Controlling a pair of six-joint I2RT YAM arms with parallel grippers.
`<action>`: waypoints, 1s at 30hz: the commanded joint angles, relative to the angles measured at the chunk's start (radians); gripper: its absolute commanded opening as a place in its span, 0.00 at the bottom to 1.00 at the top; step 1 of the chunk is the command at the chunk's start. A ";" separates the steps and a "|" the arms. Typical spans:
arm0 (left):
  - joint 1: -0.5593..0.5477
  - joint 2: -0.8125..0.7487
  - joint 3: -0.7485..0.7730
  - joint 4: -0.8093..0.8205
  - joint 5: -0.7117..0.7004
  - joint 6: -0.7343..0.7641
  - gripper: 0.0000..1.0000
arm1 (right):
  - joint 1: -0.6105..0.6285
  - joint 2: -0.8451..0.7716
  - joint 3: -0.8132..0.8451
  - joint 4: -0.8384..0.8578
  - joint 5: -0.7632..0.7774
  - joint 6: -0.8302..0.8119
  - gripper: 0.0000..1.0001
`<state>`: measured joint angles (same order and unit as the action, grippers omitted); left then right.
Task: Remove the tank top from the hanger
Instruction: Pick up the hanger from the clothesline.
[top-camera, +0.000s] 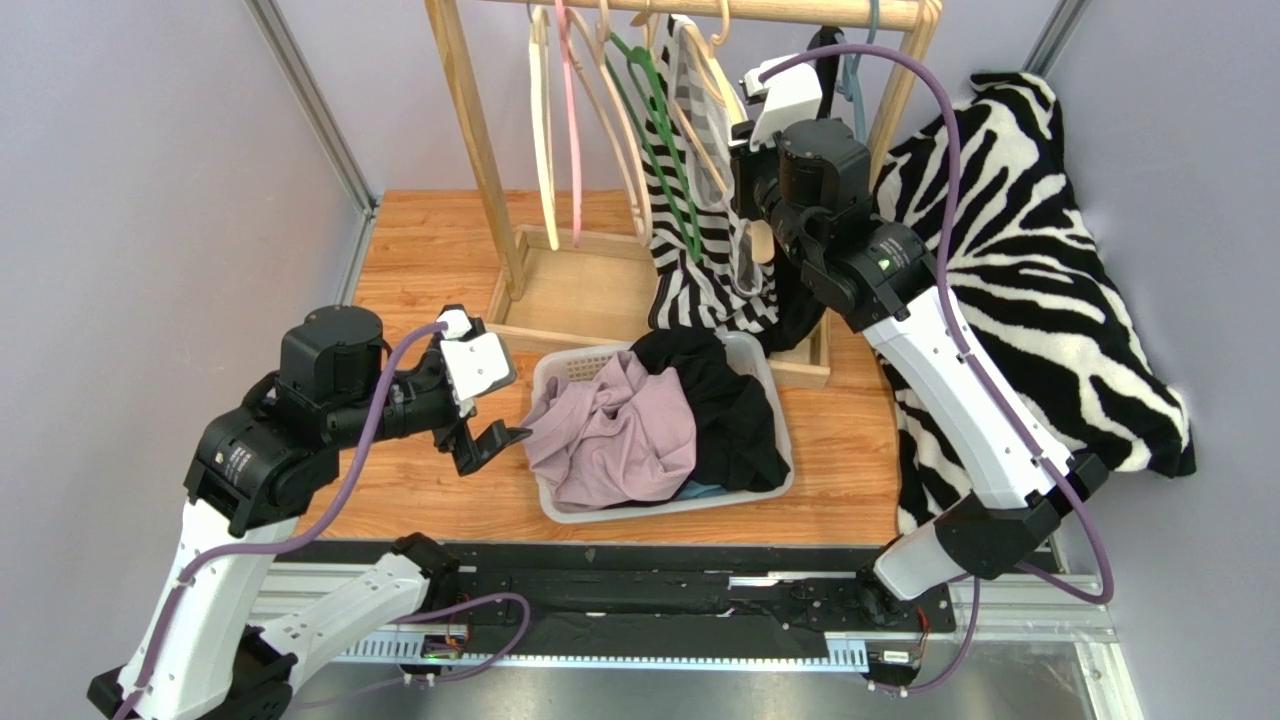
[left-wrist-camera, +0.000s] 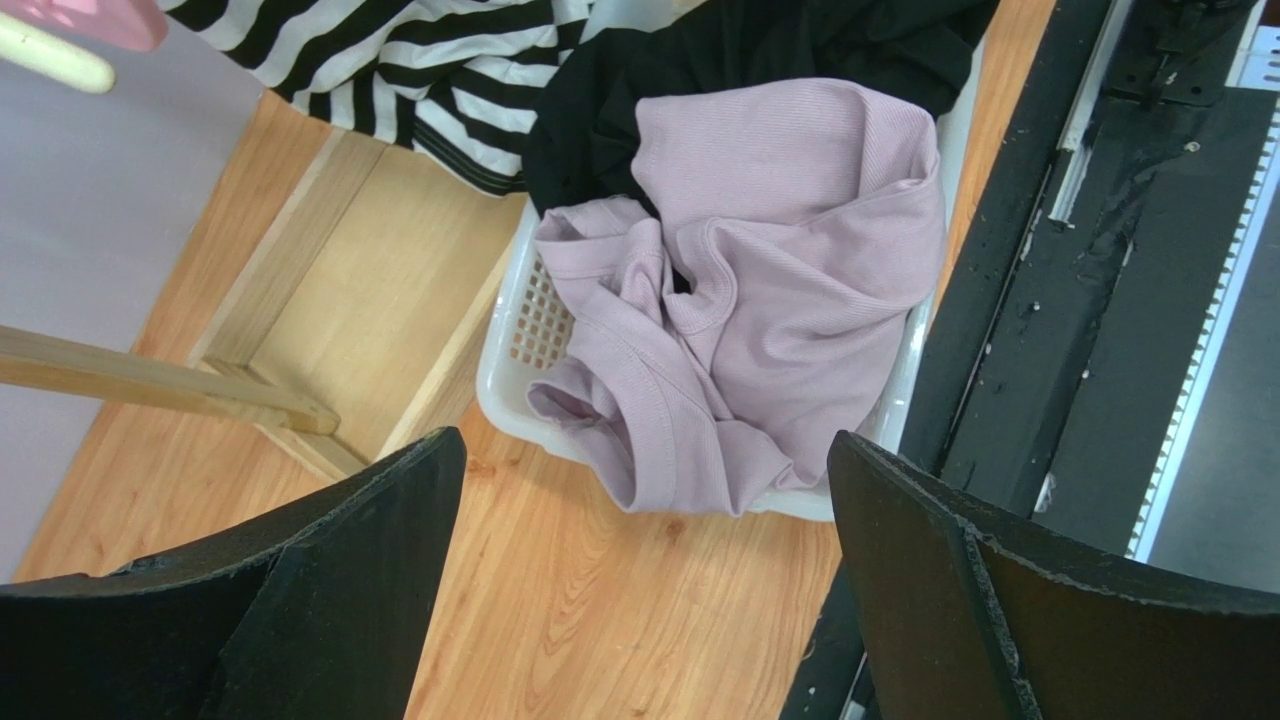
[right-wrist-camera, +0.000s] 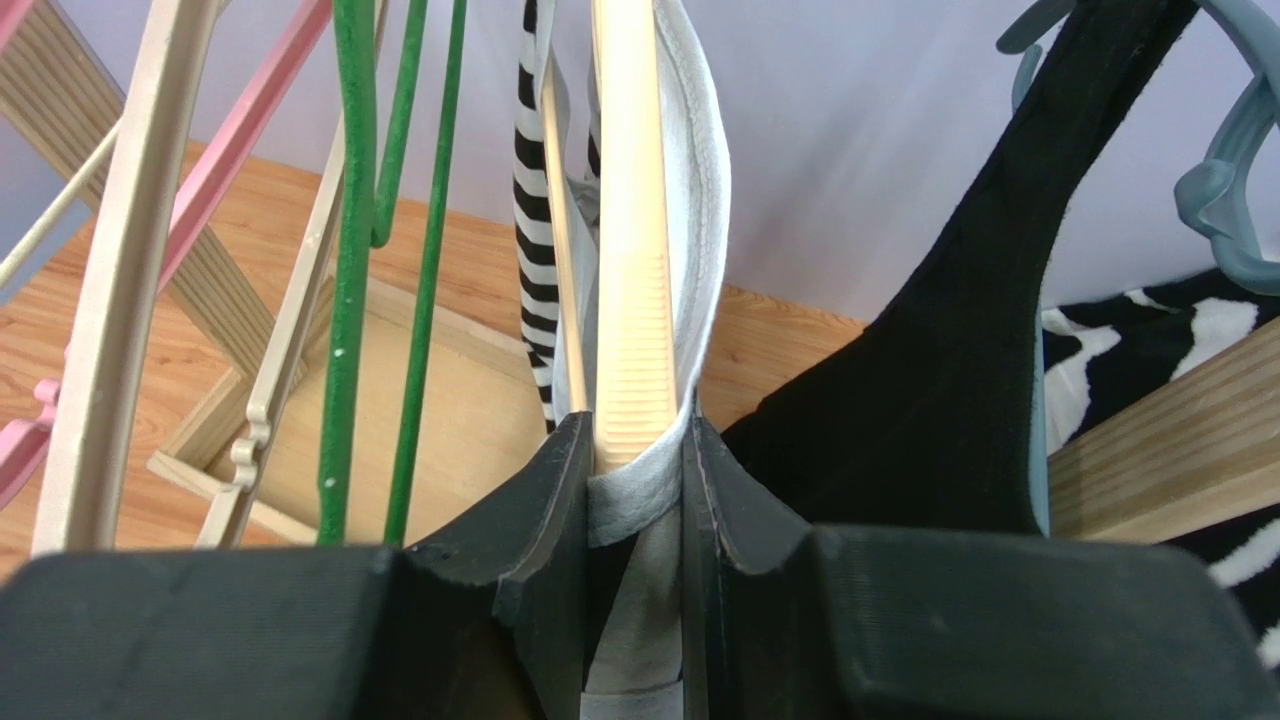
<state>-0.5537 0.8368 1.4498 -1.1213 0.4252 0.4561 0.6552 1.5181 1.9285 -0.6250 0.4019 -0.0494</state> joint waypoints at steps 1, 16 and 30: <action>0.006 -0.010 -0.003 0.000 0.024 0.003 0.99 | 0.018 -0.053 -0.092 0.019 -0.023 -0.009 0.24; 0.006 -0.022 -0.008 -0.008 0.017 0.001 0.99 | 0.015 0.027 0.027 -0.016 -0.043 -0.001 0.00; 0.014 -0.036 -0.015 0.003 -0.011 0.000 0.99 | 0.015 -0.108 0.069 0.229 0.075 -0.003 0.00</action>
<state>-0.5472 0.8127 1.4441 -1.1412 0.4240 0.4557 0.6716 1.5227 2.0014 -0.5835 0.4213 -0.0578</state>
